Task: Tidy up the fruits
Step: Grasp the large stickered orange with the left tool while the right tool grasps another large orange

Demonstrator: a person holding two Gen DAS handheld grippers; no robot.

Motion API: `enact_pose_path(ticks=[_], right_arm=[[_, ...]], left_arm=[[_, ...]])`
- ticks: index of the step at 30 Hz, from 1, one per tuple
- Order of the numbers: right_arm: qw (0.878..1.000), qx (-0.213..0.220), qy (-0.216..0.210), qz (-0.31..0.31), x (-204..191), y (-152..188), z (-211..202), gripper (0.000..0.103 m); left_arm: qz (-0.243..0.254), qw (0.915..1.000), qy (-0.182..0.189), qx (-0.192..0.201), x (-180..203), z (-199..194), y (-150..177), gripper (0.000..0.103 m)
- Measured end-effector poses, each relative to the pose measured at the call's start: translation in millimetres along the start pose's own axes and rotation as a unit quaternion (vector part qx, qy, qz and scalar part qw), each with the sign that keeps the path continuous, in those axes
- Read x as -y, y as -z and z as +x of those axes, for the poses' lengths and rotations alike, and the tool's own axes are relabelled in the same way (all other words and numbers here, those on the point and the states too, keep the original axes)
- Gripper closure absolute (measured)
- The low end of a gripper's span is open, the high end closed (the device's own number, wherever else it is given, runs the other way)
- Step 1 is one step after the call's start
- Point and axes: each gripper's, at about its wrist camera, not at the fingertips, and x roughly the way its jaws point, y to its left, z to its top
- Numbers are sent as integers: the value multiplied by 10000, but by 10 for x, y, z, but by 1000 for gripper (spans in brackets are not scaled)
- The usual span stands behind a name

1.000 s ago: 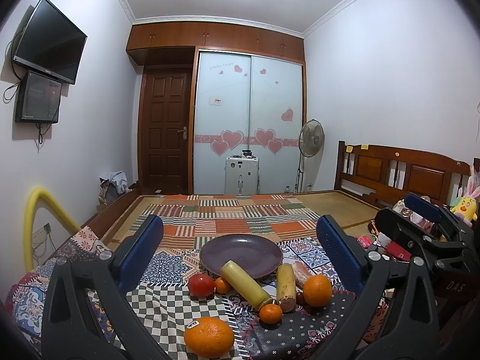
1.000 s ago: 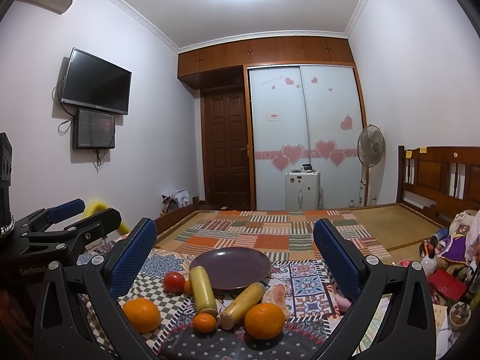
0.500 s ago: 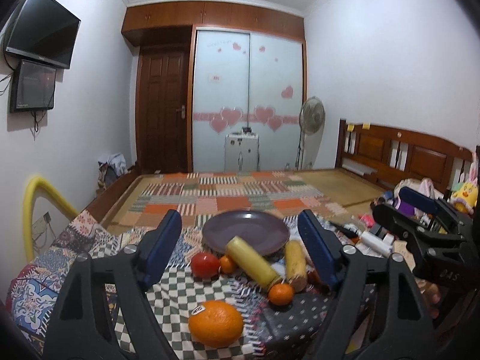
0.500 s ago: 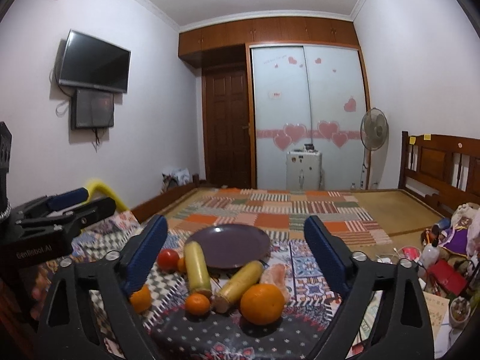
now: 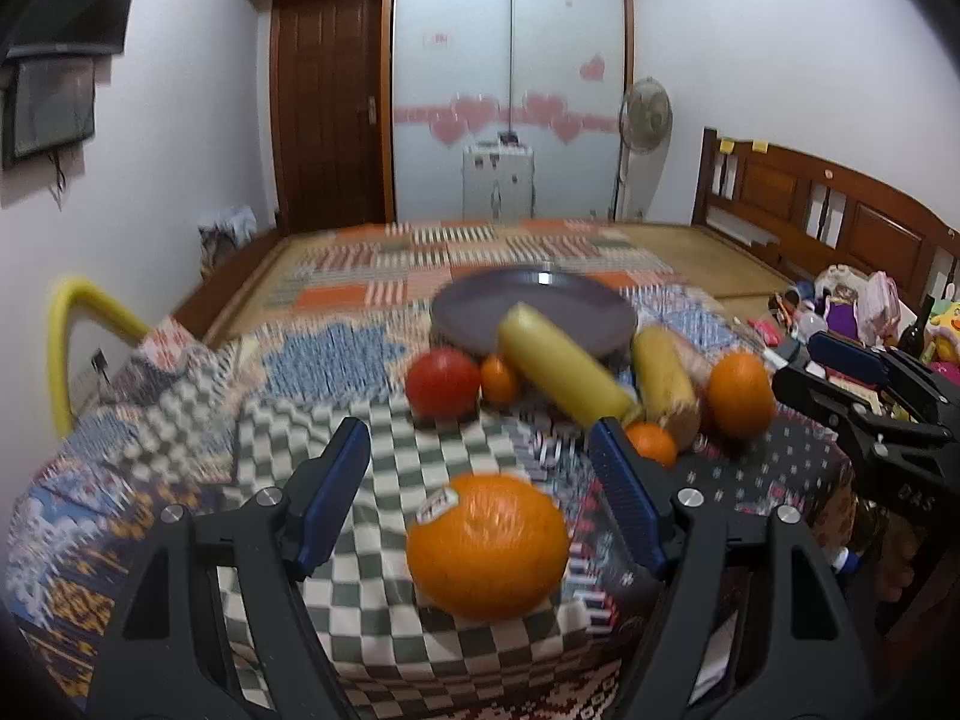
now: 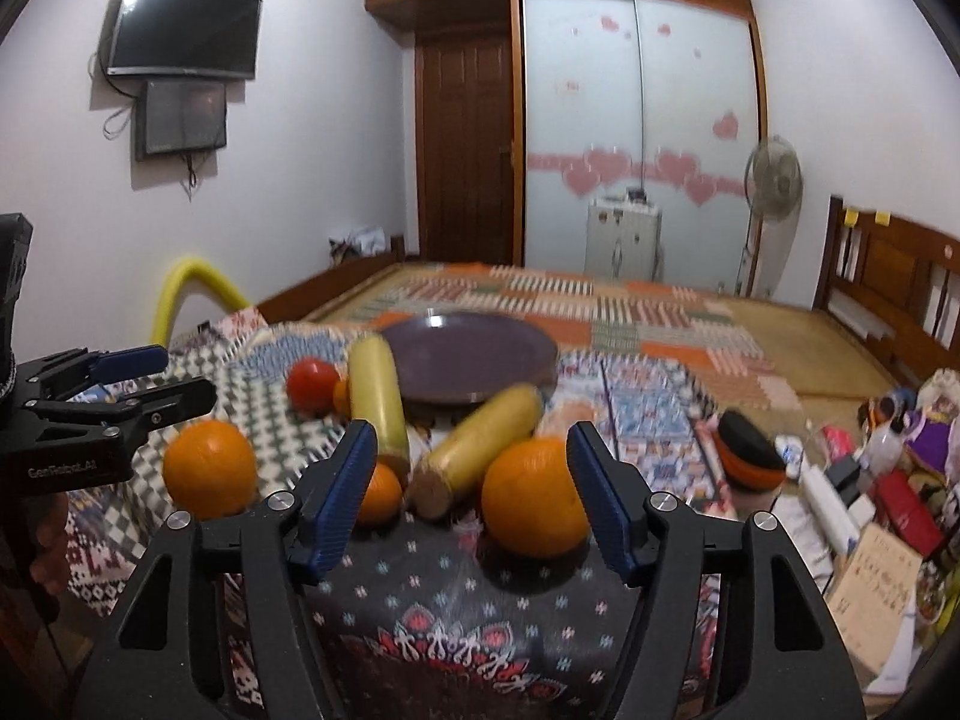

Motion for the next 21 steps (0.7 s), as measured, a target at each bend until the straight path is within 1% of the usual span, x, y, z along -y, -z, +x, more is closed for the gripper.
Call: enact_pose_path(ticks=[3, 6, 9, 15, 21], right_arm=[[9997, -208, 120, 107, 108, 48, 82, 40], [9988, -374, 164, 260, 202, 56, 141, 40], [9984, -435, 195, 296, 225, 49, 207, 40], [9977, -542, 94, 407, 256, 59, 318, 40], [9964, -642, -49, 546, 305, 62, 471, 40]], left_arm=[[-48, 9997, 29, -258, -26, 111, 107, 26], [-20, 9991, 2, -415, 3, 202, 180, 25], [-5, 9986, 16, -530, 21, 259, 222, 24], [-55, 9977, 7, -674, 8, 387, 276, 24], [-52, 9979, -21, -653, 26, 428, 296, 25]])
